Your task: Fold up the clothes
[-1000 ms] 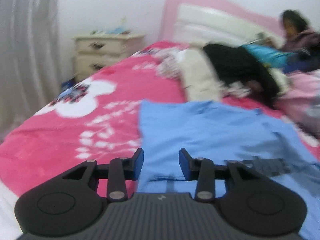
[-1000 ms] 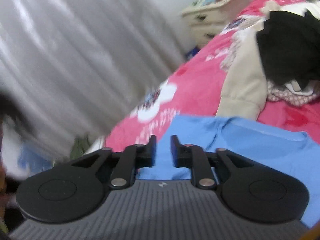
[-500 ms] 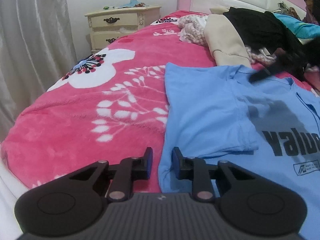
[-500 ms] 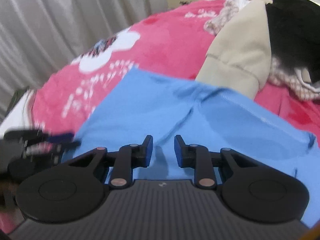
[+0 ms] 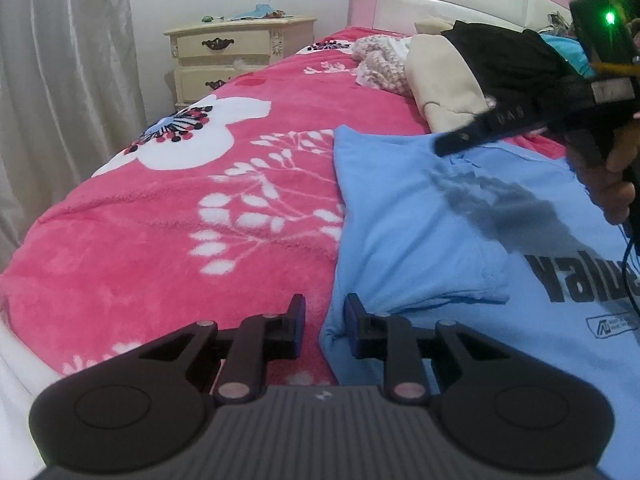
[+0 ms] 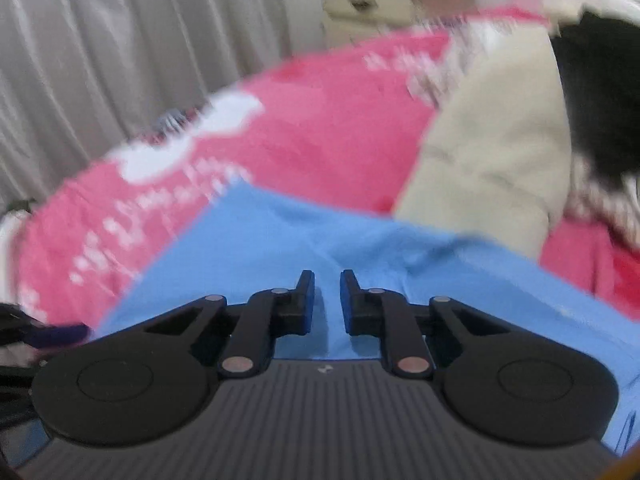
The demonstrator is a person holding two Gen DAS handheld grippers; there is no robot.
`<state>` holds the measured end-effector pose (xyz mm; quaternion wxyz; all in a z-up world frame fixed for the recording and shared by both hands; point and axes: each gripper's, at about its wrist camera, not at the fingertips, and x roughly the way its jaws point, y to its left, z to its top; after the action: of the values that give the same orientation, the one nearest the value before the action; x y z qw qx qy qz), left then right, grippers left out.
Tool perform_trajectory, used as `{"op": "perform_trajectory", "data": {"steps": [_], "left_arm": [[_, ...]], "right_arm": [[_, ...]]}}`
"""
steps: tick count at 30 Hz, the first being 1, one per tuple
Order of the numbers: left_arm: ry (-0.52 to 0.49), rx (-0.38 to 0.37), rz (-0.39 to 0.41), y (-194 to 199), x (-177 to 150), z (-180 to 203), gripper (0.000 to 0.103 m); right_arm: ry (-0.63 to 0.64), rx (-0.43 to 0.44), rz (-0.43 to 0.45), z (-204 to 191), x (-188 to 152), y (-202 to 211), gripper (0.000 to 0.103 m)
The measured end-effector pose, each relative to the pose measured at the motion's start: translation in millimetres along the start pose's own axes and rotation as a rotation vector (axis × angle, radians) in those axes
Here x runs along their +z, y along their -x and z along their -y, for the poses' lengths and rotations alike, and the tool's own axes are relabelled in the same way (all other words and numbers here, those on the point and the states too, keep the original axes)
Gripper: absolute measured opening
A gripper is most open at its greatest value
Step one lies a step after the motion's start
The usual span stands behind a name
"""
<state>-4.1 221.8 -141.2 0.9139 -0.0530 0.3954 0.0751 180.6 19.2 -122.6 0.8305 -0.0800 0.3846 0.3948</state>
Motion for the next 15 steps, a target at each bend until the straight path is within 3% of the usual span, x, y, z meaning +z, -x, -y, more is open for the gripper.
{"op": "perform_trajectory", "data": {"steps": [3, 5, 9, 12, 15], "left_arm": [[0.017, -0.018, 0.002, 0.2, -0.8, -3.8, 0.023], [0.022, -0.029, 0.002, 0.3, -1.3, -5.5, 0.023], [0.029, -0.053, 0.0, -0.2, -1.3, -9.9, 0.023], [0.087, -0.075, -0.014, -0.2, 1.3, -15.6, 0.024], [0.202, -0.151, -0.045, 0.7, 6.2, -32.1, 0.029]], "right_arm": [[0.024, 0.12, -0.011, -12.2, 9.0, -12.1, 0.013], [0.024, 0.139, -0.059, -17.0, 12.2, -38.8, 0.013], [-0.151, 0.116, 0.015, 4.1, 19.1, -67.5, 0.006], [-0.283, 0.007, 0.078, 21.8, 25.2, -55.6, 0.01], [-0.324, -0.006, 0.107, 35.4, 25.4, -24.1, 0.011]]}}
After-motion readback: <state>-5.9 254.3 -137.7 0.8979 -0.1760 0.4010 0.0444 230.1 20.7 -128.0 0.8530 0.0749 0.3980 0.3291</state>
